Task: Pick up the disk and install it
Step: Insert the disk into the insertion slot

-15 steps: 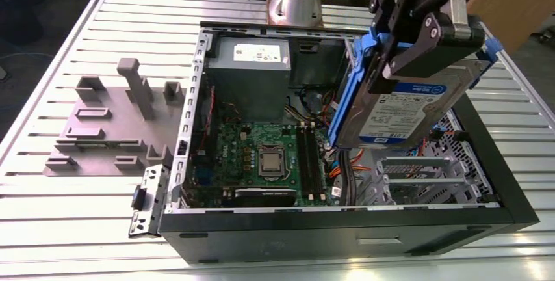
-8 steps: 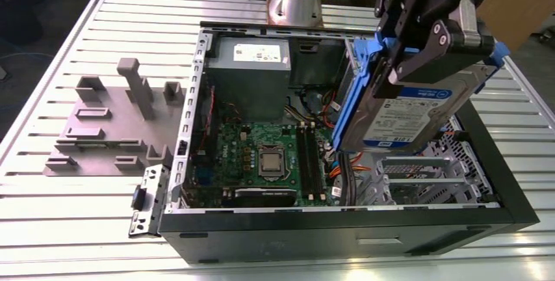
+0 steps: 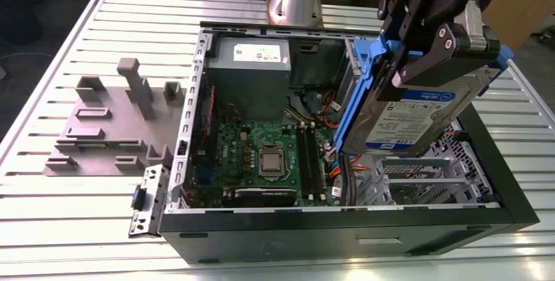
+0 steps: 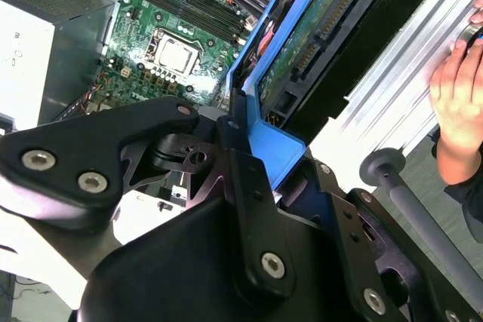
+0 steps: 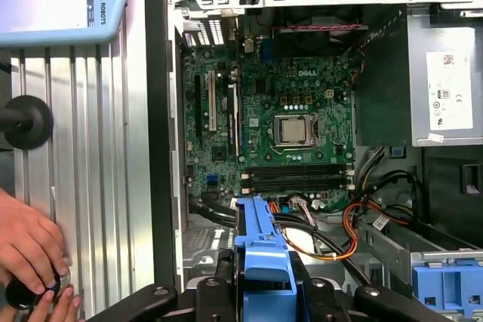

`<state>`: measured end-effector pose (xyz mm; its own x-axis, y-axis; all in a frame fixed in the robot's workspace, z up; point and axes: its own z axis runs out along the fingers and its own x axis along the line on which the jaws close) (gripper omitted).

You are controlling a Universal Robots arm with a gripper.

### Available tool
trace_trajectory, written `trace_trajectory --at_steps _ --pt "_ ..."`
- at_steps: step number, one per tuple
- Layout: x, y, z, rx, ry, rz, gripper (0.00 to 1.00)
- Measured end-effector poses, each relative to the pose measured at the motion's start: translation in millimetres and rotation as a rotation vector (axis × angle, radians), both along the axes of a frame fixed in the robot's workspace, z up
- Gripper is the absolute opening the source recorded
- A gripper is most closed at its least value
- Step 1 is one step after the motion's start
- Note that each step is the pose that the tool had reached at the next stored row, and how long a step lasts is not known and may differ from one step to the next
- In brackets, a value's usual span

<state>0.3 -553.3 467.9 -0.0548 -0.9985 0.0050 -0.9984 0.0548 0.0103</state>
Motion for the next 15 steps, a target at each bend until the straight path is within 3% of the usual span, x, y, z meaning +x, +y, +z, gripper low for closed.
trace_trajectory --at_steps 9,15 --pt "2.0 0.0 -0.7 0.0000 -0.0001 0.000 0.37" --pt "9.3 0.0 -2.7 0.0000 0.0002 0.001 0.37"
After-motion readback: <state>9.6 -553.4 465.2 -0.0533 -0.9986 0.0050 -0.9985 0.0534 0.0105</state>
